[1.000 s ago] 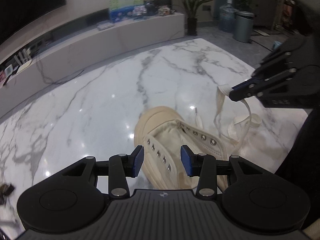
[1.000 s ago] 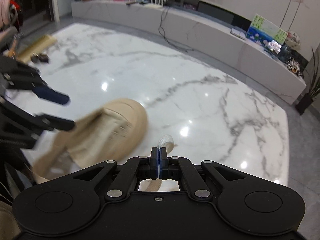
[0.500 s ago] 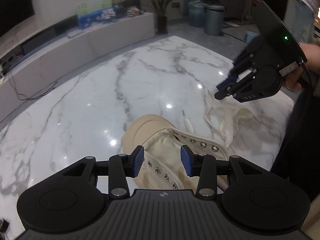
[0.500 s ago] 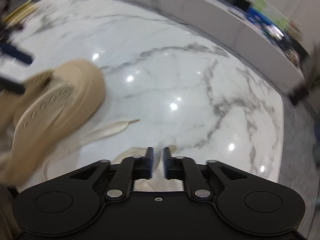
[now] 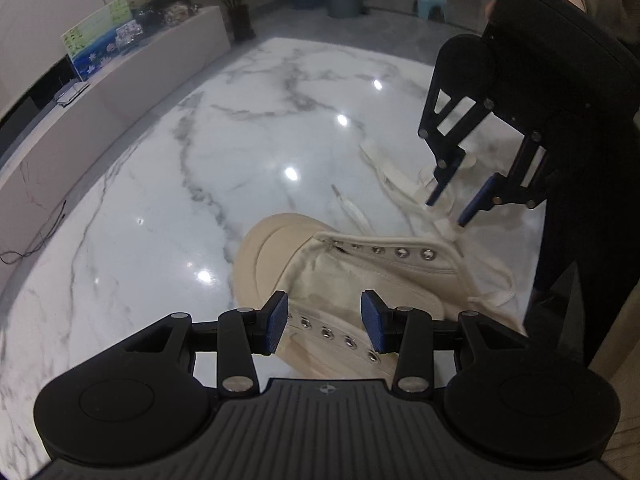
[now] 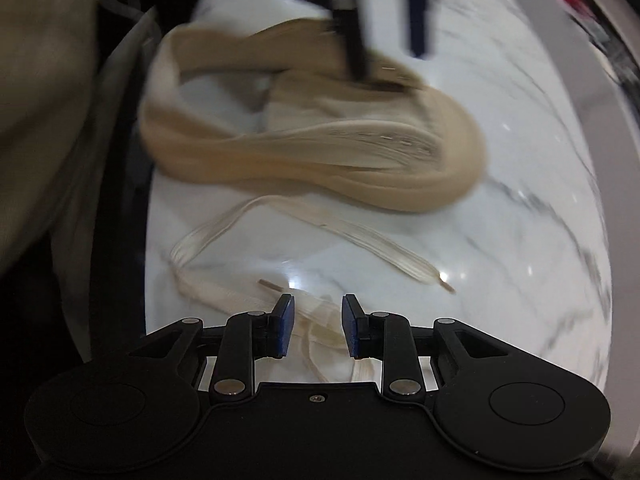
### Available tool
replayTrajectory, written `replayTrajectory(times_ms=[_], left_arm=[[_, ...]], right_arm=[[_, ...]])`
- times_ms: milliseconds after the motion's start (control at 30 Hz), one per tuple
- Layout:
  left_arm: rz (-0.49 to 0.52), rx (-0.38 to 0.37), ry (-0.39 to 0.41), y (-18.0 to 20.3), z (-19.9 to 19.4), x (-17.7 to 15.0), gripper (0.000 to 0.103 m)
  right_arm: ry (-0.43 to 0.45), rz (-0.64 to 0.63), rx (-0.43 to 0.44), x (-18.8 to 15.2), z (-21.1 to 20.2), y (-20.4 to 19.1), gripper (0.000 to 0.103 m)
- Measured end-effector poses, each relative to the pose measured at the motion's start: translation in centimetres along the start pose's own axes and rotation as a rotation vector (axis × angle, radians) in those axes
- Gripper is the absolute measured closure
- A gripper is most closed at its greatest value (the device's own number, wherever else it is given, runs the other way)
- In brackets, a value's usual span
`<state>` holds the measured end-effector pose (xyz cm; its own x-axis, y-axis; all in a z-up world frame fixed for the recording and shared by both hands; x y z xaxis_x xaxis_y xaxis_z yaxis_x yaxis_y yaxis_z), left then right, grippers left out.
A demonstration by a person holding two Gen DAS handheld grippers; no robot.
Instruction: Lace up shoes with both hands
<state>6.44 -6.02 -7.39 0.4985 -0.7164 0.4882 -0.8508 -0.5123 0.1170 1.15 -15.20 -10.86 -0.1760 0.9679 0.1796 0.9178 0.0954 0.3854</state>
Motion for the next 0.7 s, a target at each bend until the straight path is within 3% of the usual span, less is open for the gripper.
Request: replayTrajectory(times_ms=[267,333,400,467,700], left_arm=[[0.040,-0.034,-0.030,0.0,1.0,0.0,0.064],[0.043,-0.030,-0.030,0.0,1.1,-0.1,0.064],[0.045,-0.026,-0.031,0.0,1.2,-0.2,0.064],[0.048,-0.022,-0.031,0.0,1.3,-0.4,0.064],[0.079,-0.031,-0.030,-0.2,0.6,0.5,0.064]], right_arm=[[-0.013,-0.149,0.060,-0.1,1.5,-0.7,0.078],[-0.018,-0.143,0.070,-0.2,1.9,-0.6,0.080],[-0.023,-0.126,0.084,-0.3,1.9,-0.6,0.094],[-0.031,-0.098,0.096,-0.4,1.8,-0.4,0.098],[-0.008,0.030,0.078,-0.3,0.3,1.6,0.100]])
Point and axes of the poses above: each gripper's, at about its wrist camera, not at the fingertips, and z roughly the way its jaws point, y to its right, x to its top, the point moved 7 cm from there along z, roughly the way its jaws point, and after that the axes turned 14 degrees about -x, right-handed, at the moved point
